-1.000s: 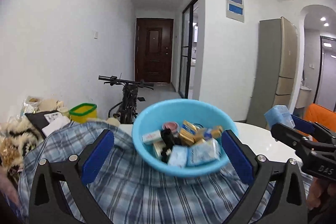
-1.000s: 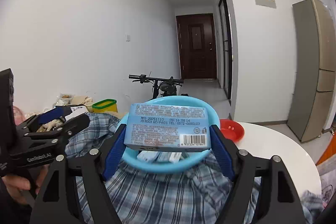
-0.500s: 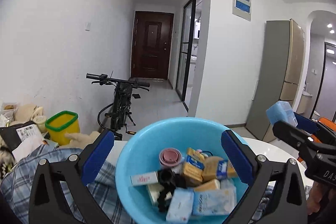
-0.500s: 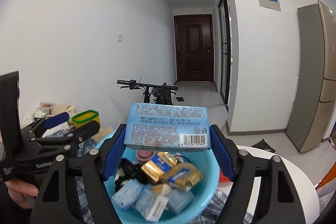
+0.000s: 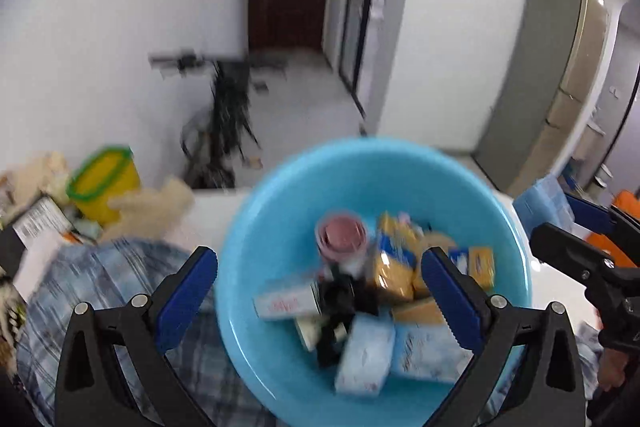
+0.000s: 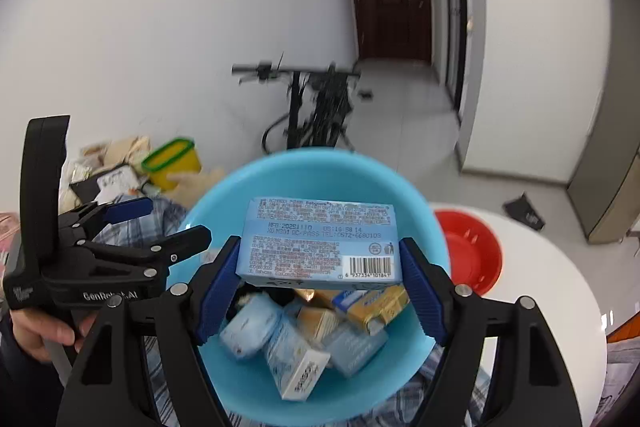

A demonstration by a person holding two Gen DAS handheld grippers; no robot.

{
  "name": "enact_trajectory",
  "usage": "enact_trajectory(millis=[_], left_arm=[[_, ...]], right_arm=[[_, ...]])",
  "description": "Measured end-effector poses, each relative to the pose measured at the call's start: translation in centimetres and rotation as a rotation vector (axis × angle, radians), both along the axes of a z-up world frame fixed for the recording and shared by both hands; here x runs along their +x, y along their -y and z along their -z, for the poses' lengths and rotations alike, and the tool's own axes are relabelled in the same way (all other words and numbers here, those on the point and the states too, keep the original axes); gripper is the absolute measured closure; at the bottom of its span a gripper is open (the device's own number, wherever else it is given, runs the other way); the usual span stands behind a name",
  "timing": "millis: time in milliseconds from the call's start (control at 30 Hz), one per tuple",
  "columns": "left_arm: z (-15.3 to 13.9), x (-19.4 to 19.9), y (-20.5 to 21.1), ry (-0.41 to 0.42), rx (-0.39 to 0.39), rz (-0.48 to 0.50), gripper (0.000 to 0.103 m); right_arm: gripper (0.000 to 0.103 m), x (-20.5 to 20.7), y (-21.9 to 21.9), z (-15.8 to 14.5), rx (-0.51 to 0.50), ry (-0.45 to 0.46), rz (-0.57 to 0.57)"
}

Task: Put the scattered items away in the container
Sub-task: 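Lower the light-blue box into the basin and open the right gripper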

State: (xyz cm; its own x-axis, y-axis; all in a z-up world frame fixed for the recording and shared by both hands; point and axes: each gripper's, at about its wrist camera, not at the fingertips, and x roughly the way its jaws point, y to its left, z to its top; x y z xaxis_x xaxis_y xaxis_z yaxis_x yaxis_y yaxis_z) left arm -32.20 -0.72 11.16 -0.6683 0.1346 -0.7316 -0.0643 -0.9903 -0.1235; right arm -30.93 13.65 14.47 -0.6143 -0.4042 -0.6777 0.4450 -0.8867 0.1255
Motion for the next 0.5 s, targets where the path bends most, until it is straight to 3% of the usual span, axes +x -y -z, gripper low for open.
enact_trajectory(millis=[67, 267, 500], left_arm=[[0.3, -0.4, 0.4, 0.043, 0.017, -0.003, 0.0], [0.8, -0.8, 0.8, 0.064, 0.021, -0.009, 0.0], [3.5, -2.3, 0.5, 0.126, 0.024, 0.006, 0.0]], right_arm=[[0.027, -0.4, -0.1, 0.4, 0.005, 0.036, -0.005], [0.027, -1.1, -0.1, 1.7, 0.032, 0.073, -0.005], [0.027, -2.4, 0.6, 4.6, 0.064, 0.129, -0.017]])
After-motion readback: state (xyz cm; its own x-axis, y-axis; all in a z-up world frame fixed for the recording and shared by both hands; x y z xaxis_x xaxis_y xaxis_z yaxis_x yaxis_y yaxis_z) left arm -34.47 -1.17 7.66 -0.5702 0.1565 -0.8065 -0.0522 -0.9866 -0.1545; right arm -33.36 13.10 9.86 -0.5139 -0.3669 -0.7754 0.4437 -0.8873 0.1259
